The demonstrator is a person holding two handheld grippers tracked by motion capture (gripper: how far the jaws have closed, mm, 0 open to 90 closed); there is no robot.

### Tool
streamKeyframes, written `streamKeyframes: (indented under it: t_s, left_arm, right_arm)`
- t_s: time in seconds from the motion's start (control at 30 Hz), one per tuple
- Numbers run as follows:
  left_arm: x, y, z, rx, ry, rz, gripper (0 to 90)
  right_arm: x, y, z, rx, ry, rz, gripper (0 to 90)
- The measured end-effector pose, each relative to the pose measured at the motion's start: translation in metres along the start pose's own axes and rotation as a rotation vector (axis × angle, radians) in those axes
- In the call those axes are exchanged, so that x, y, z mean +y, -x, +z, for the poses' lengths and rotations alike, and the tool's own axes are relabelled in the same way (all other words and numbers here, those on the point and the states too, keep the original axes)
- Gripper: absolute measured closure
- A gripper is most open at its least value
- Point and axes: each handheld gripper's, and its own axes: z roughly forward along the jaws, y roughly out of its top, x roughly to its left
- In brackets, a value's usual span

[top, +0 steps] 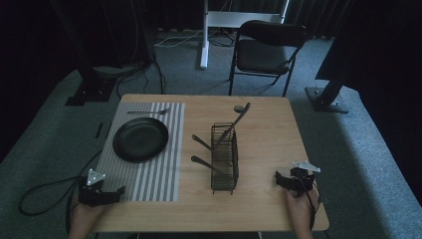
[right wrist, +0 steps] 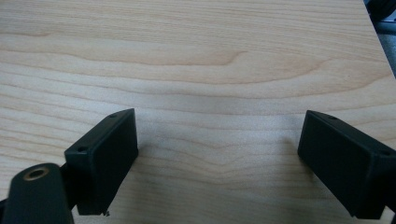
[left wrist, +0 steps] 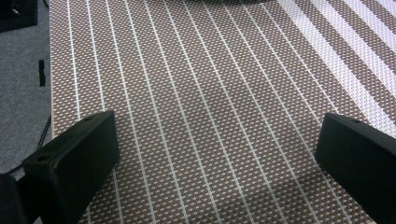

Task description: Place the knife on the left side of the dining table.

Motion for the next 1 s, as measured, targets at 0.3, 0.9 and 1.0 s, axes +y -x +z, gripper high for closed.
streamKeyframes:
  t_s: [0.3,0.9,1.0]
  left_arm:
    - [0.0008,-0.0001,-0.0001,0.000,-0.009,-0.001,0.1]
    - [0.0024,-0.0011,-0.0003,-0.021,-0.009,0.025,2.1]
    - [0.0031,-0.0013,-0.0002,-0.022,-0.014,0.026,2.7]
  right_arm:
    - [0.0000,-0.0001,0.0000,-0.001,0.000,0.001,11.1]
    - [-0.0001,-0.0001,-0.0001,-0.002,0.000,0.002,11.1]
    - [-0.0001,-0.0001,-0.0001,-0.002,0.000,0.002,11.1]
